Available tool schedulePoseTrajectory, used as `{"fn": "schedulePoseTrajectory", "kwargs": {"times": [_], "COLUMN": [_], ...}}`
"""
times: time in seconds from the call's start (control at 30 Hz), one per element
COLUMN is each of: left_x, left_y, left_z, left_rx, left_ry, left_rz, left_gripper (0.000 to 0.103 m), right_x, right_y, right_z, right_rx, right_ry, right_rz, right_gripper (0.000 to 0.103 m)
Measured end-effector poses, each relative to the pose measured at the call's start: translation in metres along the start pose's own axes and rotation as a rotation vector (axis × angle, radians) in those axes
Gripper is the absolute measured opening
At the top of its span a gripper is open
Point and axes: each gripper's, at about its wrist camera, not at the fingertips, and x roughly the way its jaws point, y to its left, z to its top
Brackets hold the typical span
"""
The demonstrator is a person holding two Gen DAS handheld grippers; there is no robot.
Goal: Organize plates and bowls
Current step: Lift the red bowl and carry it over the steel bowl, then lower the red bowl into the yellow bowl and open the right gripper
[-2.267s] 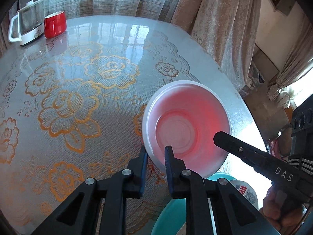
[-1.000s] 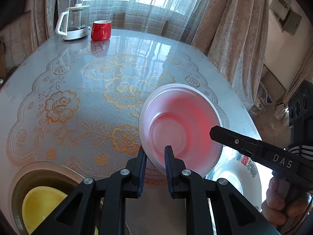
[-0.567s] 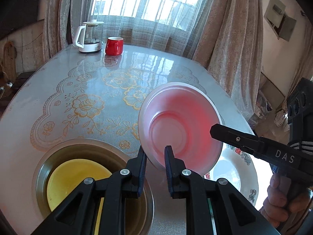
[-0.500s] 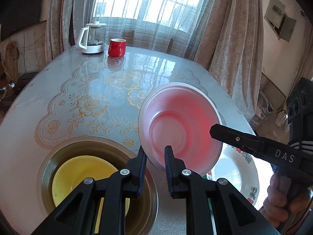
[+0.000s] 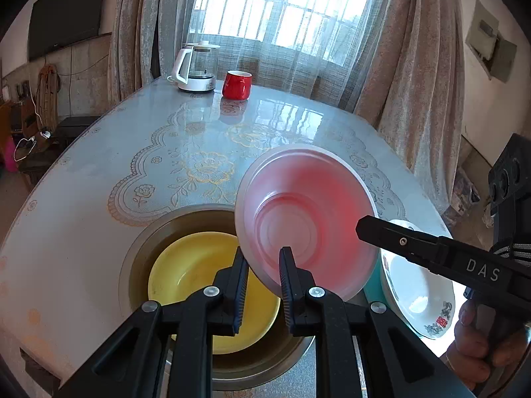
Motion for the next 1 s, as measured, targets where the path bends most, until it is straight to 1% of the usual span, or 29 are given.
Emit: {"fn": "schedulePoseTrajectory", "kwargs": {"times": [0.5,0.77,0.9,1.0], "left_x": [-0.015,-0.033,-0.032,-0.024], "left_y": [0.032,0.064,0.077,0.079], "left_z": [-0.018,-0.020,-0.021,-0.026], "left_rx": [-0.056,-0.118,-0.157,-0.166], "left_ry": [0.000,-0.033,-0.021,0.008], "left_rz": [0.000,-0.027,-0.031,-0.027], "left_gripper": [0.017,0.017,0.017,0.017], "right_x": [0.015,0.024,0.035,0.045], "right_y": [0.024,0.044,0.048,0.045], "right_z": [-0.019,-0.022,-0.024,-0.027], "right_rx": [-0.004,-0.026,-0.025,-0.014], "right_ry": [0.023,0.030,0.051,0.078], "right_rz": [0.023,0.078,0.100,0.088], "right_gripper": [0.019,0.019,0.019,0.019]}}
